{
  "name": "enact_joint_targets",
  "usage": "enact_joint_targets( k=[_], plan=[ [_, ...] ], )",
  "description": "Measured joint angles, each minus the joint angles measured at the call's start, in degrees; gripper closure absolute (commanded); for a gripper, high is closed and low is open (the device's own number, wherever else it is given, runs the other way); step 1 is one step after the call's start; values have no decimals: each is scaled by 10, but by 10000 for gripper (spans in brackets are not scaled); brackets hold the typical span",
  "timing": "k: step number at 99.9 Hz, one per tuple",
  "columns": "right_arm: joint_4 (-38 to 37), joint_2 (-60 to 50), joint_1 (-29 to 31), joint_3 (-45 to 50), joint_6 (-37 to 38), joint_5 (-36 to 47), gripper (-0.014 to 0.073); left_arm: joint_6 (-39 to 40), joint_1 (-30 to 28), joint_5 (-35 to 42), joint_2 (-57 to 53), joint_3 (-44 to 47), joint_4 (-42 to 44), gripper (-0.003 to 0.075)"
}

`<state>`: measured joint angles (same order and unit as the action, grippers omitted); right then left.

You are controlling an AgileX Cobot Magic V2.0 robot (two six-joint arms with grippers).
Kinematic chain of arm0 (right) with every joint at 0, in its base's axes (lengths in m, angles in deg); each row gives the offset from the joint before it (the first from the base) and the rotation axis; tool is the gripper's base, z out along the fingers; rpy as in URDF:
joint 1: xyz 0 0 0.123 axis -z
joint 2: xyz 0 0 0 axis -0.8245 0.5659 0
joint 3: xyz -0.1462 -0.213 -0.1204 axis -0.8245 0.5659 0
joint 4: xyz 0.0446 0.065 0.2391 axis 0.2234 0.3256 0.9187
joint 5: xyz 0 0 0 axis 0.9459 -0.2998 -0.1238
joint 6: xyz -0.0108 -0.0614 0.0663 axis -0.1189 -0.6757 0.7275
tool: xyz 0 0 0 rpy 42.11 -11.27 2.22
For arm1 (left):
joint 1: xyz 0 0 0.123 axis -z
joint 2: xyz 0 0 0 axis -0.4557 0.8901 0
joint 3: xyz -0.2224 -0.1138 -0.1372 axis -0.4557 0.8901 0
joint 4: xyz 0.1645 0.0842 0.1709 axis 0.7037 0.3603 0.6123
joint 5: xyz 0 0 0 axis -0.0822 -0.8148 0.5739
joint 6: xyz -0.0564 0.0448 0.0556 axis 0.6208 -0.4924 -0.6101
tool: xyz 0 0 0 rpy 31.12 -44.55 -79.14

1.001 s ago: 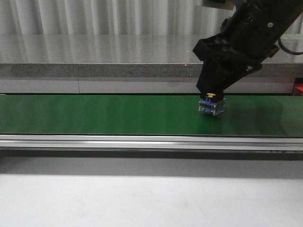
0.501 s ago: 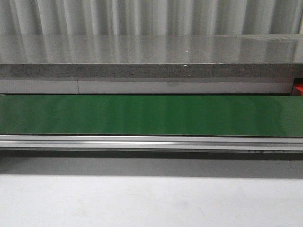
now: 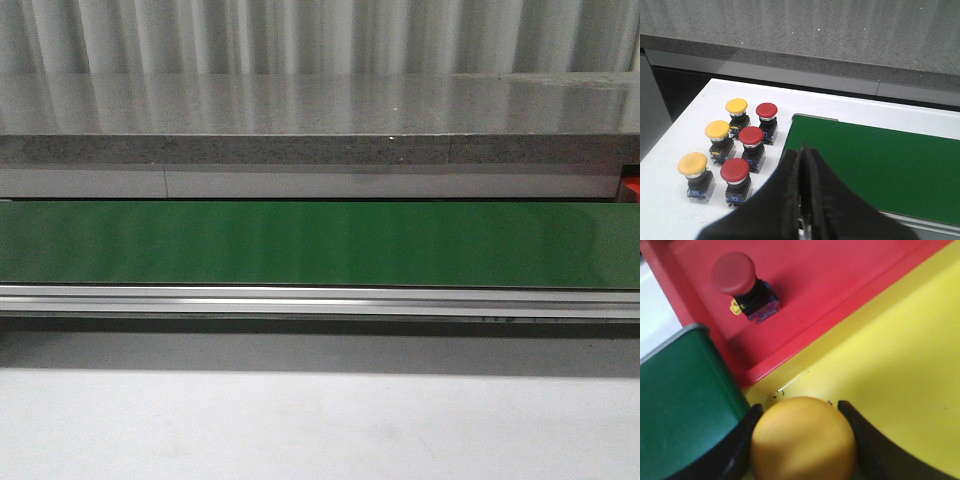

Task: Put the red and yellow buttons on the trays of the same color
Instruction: 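Lower the yellow button into the yellow tray and open the right gripper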

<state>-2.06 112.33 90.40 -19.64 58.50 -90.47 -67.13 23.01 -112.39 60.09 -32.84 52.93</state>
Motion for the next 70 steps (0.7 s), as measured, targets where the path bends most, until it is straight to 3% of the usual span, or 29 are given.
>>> enact_joint_targets(
  k=[46,55,70],
  plan=[
    [1,133,0,1,3,60,534,0,0,0,0,0,0,741],
    [2,141,0,1,3,64,435,0,0,0,0,0,0,741],
    [2,141,0,1,3,66,117,0,0,0,0,0,0,741]
  ],
)
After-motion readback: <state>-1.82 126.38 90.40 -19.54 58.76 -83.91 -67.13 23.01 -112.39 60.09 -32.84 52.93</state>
